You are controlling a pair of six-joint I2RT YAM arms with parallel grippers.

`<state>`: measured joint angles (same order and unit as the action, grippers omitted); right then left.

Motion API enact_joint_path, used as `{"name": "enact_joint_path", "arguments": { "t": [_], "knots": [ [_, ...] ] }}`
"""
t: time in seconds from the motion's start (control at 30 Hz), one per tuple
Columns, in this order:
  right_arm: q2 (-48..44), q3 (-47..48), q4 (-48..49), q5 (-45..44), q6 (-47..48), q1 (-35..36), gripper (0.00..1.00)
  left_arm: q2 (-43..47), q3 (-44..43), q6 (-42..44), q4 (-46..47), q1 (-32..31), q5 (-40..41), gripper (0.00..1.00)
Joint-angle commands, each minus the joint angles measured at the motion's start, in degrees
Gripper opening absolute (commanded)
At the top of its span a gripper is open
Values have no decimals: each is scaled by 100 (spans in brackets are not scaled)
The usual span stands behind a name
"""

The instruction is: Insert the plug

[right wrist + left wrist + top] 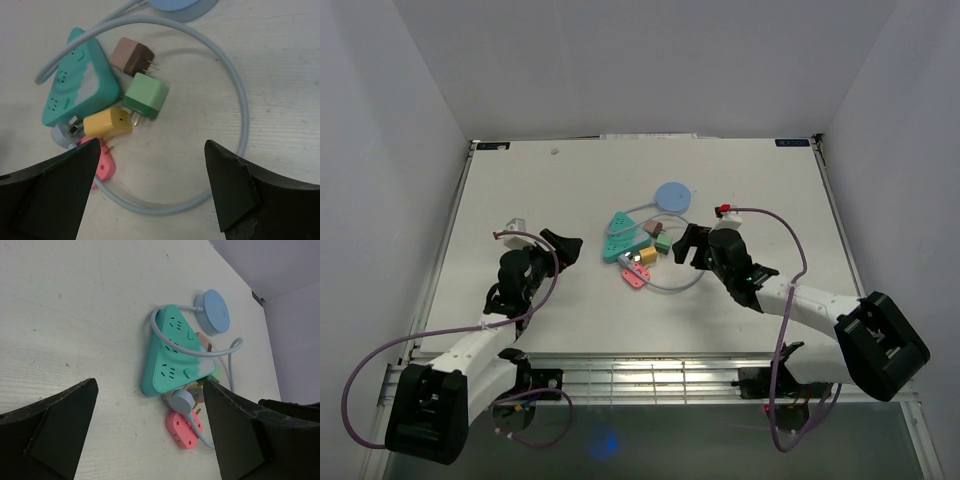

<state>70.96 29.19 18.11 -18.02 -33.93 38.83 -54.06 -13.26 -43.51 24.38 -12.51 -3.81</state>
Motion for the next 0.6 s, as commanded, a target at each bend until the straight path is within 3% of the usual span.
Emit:
{"name": "enact_joint_path", "arguments": {
  "t": [0.0, 0.57],
  "knots": [
    [549, 727, 386, 70, -508, 204, 90, 168, -107, 79, 23, -23, 100, 98],
    [3361, 3477, 255, -307, -1115, 889, 90, 352, -37, 123, 31, -14, 144, 98]
  ]
}}
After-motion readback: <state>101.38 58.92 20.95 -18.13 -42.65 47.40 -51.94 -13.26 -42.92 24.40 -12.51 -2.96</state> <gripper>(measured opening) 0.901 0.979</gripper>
